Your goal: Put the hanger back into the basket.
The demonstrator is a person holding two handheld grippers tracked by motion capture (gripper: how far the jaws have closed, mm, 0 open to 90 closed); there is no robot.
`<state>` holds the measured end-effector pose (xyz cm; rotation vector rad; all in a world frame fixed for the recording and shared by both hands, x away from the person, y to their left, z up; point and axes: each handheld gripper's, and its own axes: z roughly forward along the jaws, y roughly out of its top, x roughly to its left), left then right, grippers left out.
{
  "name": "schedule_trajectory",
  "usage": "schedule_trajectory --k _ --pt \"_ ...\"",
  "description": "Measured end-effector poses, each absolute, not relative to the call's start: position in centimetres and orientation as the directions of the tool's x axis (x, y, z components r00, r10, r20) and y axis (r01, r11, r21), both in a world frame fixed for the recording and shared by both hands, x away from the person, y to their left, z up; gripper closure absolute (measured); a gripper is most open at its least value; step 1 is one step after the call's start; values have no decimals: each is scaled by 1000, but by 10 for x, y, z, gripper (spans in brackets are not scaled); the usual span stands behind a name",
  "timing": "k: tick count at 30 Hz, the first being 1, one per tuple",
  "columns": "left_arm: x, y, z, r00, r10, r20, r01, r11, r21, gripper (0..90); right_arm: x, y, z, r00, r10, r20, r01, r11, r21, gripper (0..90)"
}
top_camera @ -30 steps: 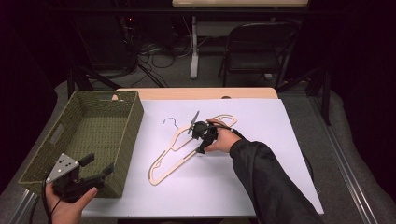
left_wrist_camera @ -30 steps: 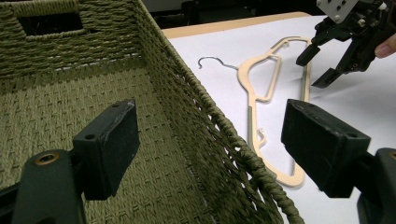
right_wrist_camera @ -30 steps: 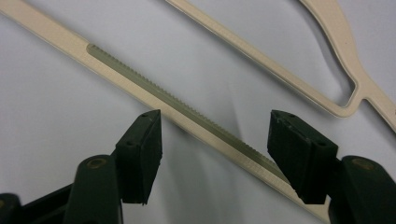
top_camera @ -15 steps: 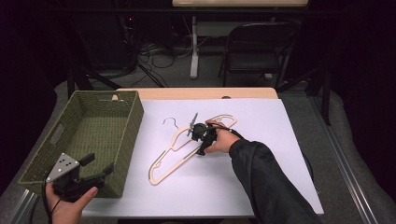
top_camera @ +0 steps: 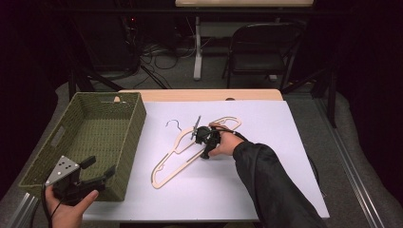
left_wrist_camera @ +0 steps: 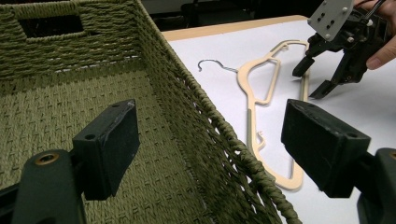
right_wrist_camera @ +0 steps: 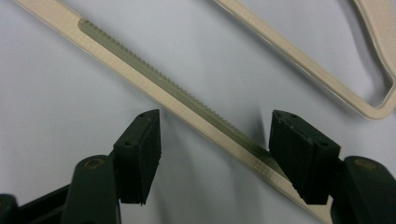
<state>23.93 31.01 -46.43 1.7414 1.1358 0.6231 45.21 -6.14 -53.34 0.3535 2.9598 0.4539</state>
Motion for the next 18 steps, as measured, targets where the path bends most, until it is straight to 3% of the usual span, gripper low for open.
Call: schedule_trajectory --k 8,18 --pt "239 309 -464 443 894 -69 419 -138 897 192 448 -65 -531 -973 220 -77 190 941 281 484" --pt "238 310 -463 439 896 -68 417 -136 899 192 430 -68 -528 -987 149 -56 137 975 177 613"
